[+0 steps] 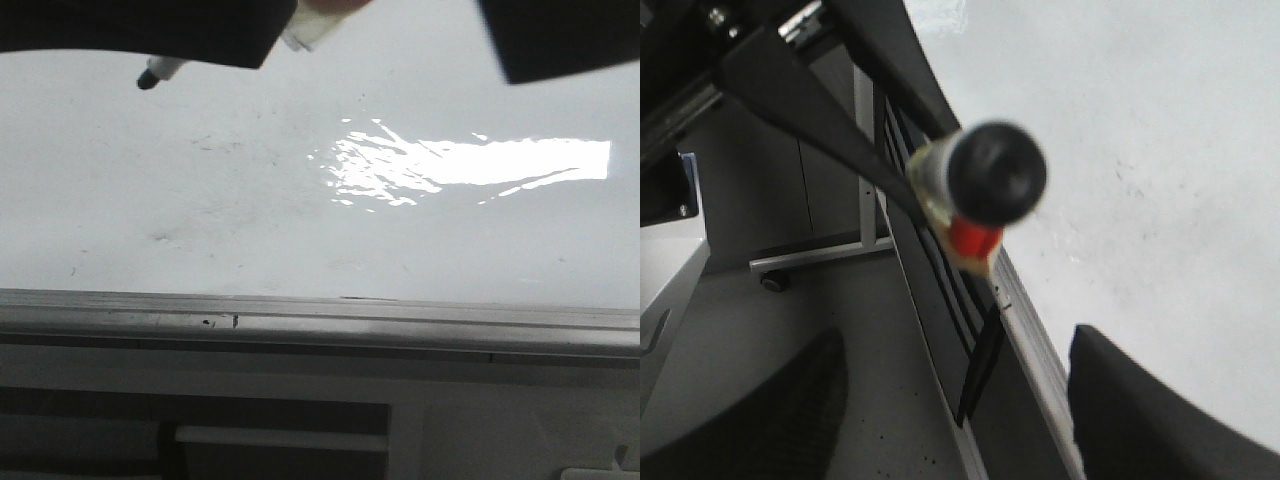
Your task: Write number 5 on whiteboard
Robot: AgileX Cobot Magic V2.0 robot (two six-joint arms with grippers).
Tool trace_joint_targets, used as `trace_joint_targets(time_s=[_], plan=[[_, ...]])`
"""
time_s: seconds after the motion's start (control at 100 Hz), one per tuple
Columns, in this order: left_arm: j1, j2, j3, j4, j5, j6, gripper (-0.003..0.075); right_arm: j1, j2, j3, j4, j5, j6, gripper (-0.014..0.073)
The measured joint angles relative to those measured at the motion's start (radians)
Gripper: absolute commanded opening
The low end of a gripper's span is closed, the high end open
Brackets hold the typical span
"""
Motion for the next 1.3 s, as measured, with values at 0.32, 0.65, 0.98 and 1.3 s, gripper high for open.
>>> trace_joint_targets(time_s=[0.32,0.65,0.98,1.3], plan=[[-0.007,-0.006,0.000,-0.053,0.074,0.000,-0.0020,0.007,0.121,-0.037,0.000,-0.139,-0.009,0.0427],[-0.007,-0.008,0.000,-0.058,0.074,0.000,-0.0020,0.018,0.157,-0.037,0.017,-0.150,-0.009,0.0205],[-0.007,-0.012,0.002,-0.058,0.086,0.005,-0.0018,0.063,0.157,-0.037,0.008,-0.140,-0.024,-0.0069],[-0.007,-0.015,0.002,-0.101,0.075,0.001,0.0508,0.056,0.160,-0.037,0.017,-0.154,-0.022,-0.0062]])
